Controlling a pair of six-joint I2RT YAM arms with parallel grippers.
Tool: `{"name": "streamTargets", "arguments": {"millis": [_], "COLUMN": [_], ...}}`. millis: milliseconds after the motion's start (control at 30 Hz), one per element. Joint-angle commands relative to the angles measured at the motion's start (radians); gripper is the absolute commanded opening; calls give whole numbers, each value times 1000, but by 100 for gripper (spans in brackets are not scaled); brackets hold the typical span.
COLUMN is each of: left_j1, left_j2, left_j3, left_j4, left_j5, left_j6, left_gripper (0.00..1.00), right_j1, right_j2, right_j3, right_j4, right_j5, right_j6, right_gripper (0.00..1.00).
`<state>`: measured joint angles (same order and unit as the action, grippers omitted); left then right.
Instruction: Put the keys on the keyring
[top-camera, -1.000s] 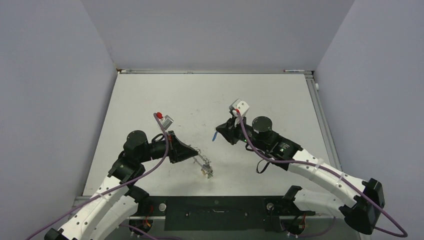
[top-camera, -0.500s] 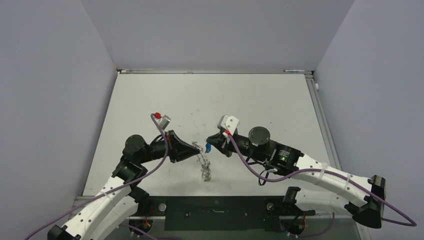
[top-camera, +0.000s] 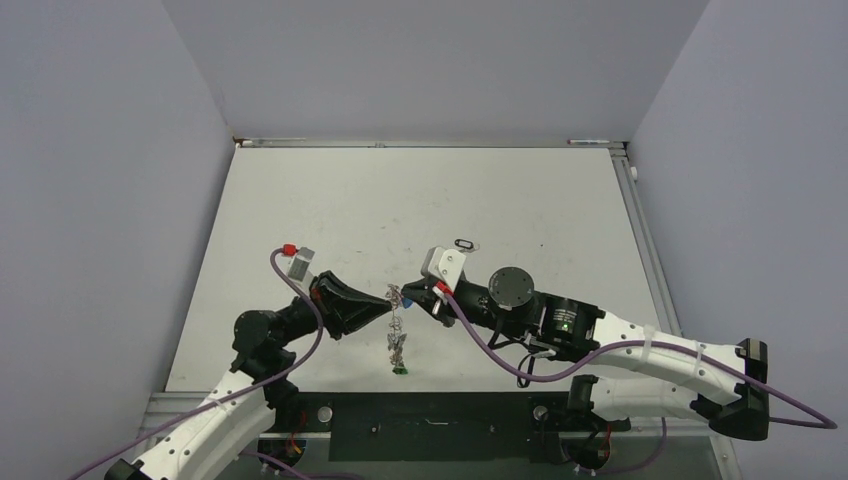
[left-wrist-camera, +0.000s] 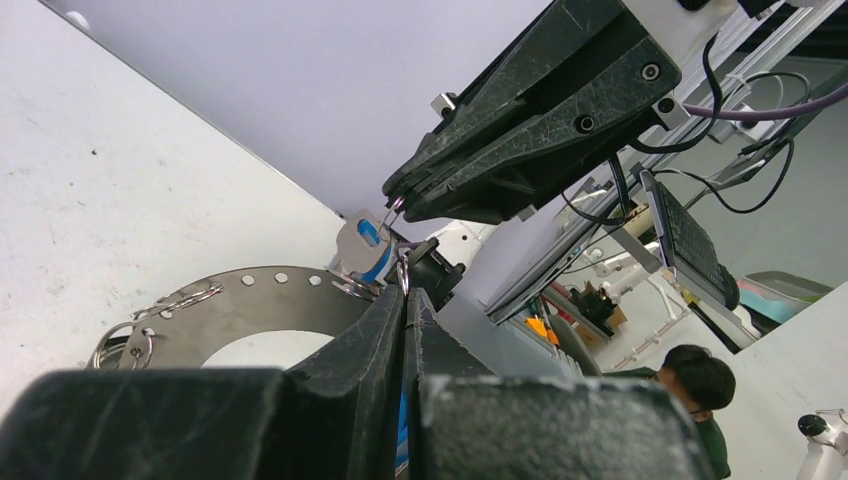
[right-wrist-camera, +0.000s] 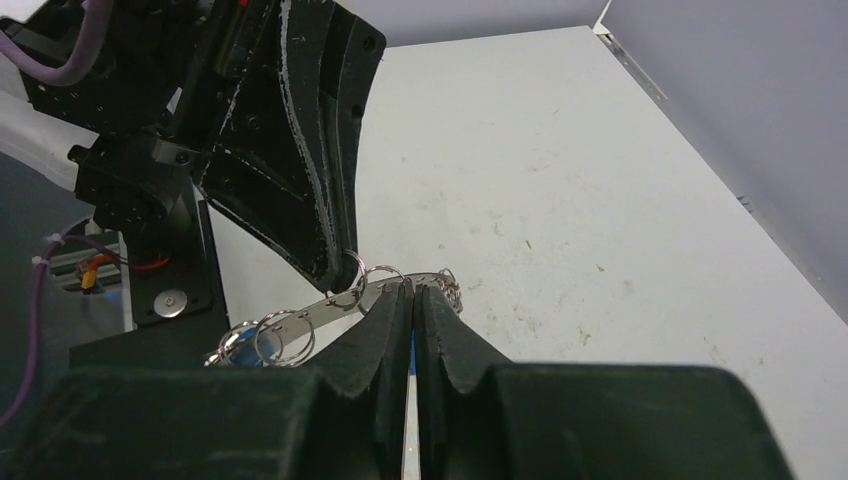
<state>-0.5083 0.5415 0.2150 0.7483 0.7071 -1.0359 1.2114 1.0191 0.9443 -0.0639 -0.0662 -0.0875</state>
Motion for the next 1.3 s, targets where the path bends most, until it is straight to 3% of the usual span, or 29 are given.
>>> {"name": "streamTargets", "arguments": {"millis": [0,367,1267], "left_j1": [5,5,5], "left_j2": [-16,-41,-15], "left_j3": [-20,-24,26], "left_j4": [202,165,46], "left_j5": [-66,-119,-98], "left_j6": [-64,-109,-165], "left_gripper": [0,0,0], "right_j1": [37,98,126], "right_j2": [-16,-2,55], "right_j3": [45,46,62], "right_j4": [6,3,33], "right_j5": [62,113,194], "right_j6": [-18,-38,-82], "right_gripper": [5,5,5]}}
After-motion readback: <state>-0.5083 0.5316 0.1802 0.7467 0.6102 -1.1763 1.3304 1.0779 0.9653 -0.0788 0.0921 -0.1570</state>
